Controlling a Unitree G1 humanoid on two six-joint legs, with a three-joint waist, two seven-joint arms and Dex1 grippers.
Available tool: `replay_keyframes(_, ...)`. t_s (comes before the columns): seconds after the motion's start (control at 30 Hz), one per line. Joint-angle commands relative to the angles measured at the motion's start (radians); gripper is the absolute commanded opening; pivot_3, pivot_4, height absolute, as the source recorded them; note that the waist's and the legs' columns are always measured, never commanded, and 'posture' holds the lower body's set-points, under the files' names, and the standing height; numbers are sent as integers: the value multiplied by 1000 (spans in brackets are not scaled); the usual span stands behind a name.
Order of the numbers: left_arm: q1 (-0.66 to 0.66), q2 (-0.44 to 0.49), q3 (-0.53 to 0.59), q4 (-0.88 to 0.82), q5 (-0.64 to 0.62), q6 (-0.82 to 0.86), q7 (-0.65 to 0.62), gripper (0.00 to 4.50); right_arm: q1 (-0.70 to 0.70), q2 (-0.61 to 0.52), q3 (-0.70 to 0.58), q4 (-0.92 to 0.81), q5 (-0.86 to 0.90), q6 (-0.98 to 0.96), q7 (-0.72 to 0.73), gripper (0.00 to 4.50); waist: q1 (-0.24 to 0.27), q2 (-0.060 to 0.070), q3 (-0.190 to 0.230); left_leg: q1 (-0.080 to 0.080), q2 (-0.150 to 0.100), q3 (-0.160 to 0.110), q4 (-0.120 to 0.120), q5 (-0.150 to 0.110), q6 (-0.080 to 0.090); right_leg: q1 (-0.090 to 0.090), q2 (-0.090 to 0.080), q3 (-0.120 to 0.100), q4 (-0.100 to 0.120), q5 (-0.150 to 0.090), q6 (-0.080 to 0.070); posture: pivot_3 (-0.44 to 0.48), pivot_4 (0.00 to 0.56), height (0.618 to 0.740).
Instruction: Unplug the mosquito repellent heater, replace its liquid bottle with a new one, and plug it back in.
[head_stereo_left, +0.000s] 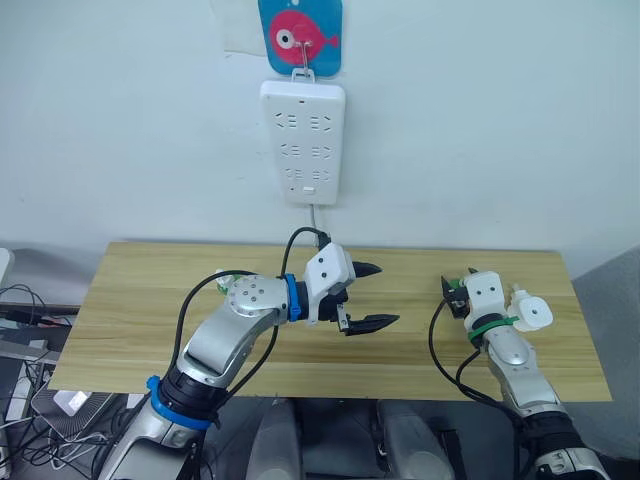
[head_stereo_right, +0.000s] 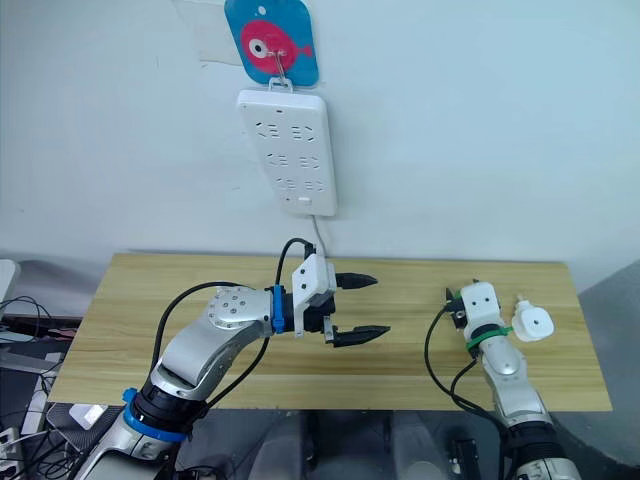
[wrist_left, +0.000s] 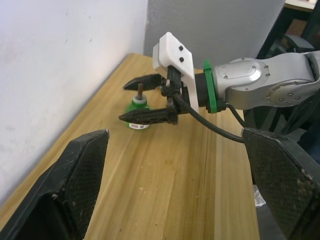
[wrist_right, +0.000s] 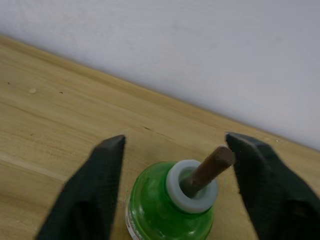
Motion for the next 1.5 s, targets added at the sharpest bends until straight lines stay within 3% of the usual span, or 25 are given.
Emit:
replay_keyframes(0.03, 24, -3, 25, -51, -13, 16, 20, 4500, 49, -29, -36, -106, 22, -27, 64, 4483, 0, 0, 0, 0, 0, 0, 0, 0, 0, 0, 0, 0, 0, 0, 0, -108, 282, 740)
replay_keyframes(0.27, 141, 18, 118, -157, -75, 99, 85, 4500, 175, -149, -119, -543, 157, 133, 222, 4483, -1, 1, 1, 0, 0, 0, -1, 0, 0, 0, 0, 1, 0, 0, 0, -117, 290, 740)
replay_keyframes(0.37, 263, -8, 178, -203, -21, 38, 205, 4500, 158, -215, -93, -740, 317, 352, 334, 4483, -6, 1, 1, 4, 0, 0, -2, 0, 1, 4, 0, 2, 0, 0, 0, -124, 290, 740)
replay_keyframes(0.43, 348, -83, 243, -225, 13, 6, 349, 4500, 110, -241, -62, -823, 433, 496, 388, 4483, -6, 1, 1, 11, 0, -1, -3, -2, 4, 10, 0, 2, -2, 0, 0, -123, 289, 740)
replay_keyframes(0.6, 599, -121, 278, -223, 216, -165, 542, 4500, -58, -279, 54, -872, 555, 685, 541, 4483, -3, 0, 1, 12, 0, -3, -2, -3, 4, 14, 0, 3, -3, 0, 0, -94, 287, 740)
replay_keyframes(0.7, 691, -208, 390, -161, 258, -243, 708, 4500, -146, -284, 122, -822, 554, 708, 648, 4483, 6, -2, 2, 12, -1, -4, -3, -3, 4, 15, -1, 2, -6, 0, 0, -52, 294, 740)
replay_keyframes(0.77, 710, -240, 434, -116, 259, -289, 744, 4500, -192, -280, 148, -792, 555, 717, 703, 4483, 25, -3, 3, 11, -1, -4, -3, -3, 4, 15, -1, 0, -7, 0, 0, -38, 296, 740)
replay_keyframes(1.03, 559, -267, 531, 259, 252, -491, 794, 4500, -356, -232, 240, -669, 501, 692, 842, 4483, 54, -5, 5, 11, -1, -4, -5, -3, 4, 15, -1, -4, -10, 0, 0, 5, 325, 740)
replay_keyframes(1.33, 328, -258, 538, 638, 178, -674, 650, 4500, -394, -222, 209, -691, 523, 805, 822, 4483, 54, -8, 21, 10, -1, -3, -14, -2, 4, 15, -2, -6, -18, 0, -1, -31, 359, 740)
replay_keyframes(1.5, 237, -244, 542, 833, 194, -764, 631, 4500, -398, -236, 191, -717, 535, 851, 823, 4483, 50, -8, 24, 10, -1, -2, -15, -3, 4, 15, -2, -5, -19, 0, -1, -52, 356, 740)
